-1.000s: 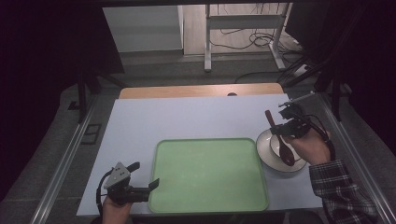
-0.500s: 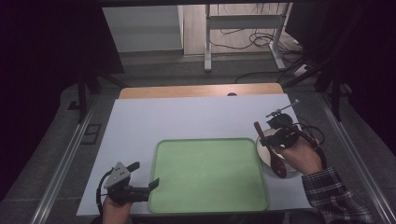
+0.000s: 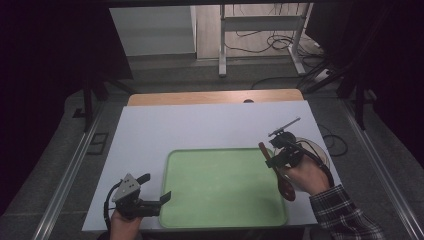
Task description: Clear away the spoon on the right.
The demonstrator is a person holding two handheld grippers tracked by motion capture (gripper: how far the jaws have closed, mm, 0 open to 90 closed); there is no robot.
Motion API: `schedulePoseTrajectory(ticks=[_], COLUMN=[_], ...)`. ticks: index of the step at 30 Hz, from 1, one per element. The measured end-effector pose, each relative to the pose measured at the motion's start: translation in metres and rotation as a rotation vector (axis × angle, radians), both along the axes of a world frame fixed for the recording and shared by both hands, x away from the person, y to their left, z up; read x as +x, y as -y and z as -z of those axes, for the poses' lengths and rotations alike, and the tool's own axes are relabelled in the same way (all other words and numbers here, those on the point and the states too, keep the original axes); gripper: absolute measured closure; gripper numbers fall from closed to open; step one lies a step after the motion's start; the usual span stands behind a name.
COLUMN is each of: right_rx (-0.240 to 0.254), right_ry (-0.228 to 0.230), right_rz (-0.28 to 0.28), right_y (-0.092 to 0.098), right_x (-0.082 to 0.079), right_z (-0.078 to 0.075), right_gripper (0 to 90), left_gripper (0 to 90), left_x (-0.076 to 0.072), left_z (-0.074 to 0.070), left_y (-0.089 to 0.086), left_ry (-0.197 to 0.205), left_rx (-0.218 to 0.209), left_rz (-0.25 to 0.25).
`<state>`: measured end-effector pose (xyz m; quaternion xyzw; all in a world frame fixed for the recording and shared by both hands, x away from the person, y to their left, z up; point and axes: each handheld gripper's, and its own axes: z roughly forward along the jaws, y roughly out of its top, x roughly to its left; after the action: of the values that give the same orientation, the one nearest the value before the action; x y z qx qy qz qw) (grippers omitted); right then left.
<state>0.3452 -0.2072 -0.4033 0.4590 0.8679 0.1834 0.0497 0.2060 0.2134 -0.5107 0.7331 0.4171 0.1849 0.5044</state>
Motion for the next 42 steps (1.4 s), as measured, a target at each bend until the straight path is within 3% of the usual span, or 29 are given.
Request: schedulePoseTrajectory(ticks=[6,19,30,31,32,34,39,42], right_rx=[0.001,-0.033,-0.052,-0.048,-0.039,-0.046,-0.043,-0.028], right_ry=[-0.016,-0.054,-0.06,-0.058,-0.046,-0.022,0.026,0.056], right_rz=[-0.016,-0.009,-0.002,0.001,-0.003,-0.012,-0.045,-0.081], right_y=[-0.012,-0.033,-0.034,-0.034,-0.033,-0.031,-0.027,-0.026], right_x=[0.0,0.006,0.01,0.01,0.01,0.008,0.006,0.003], right_z=[0.01,0.048,0.069,0.07,0.069,0.065,0.057,0.056], right_gripper=[79.5,79.5,78.4,77.7,70.5,68.6,68.7,74.1], left_gripper=[1.8,1.7,1.7,1.7,1.7,1.7,1.6,1.6], left_x=[0.0,0.001,0.001,0.001,0.001,0.001,0.001,0.0], left_z=[0.0,0.001,0.001,0.001,0.001,0.001,0.001,0.001], left_y=[0.0,0.0,0.0,0.0,0.0,0.0,0.0,0.0], left_ry=[-0.001,-0.008,-0.009,-0.009,-0.008,-0.008,-0.005,-0.004], left_rx=[0.001,-0.004,-0.003,-0.003,-0.003,-0.001,0.001,0.001], left_rz=[0.002,0.005,0.005,0.004,0.004,0.003,0.002,0.001])
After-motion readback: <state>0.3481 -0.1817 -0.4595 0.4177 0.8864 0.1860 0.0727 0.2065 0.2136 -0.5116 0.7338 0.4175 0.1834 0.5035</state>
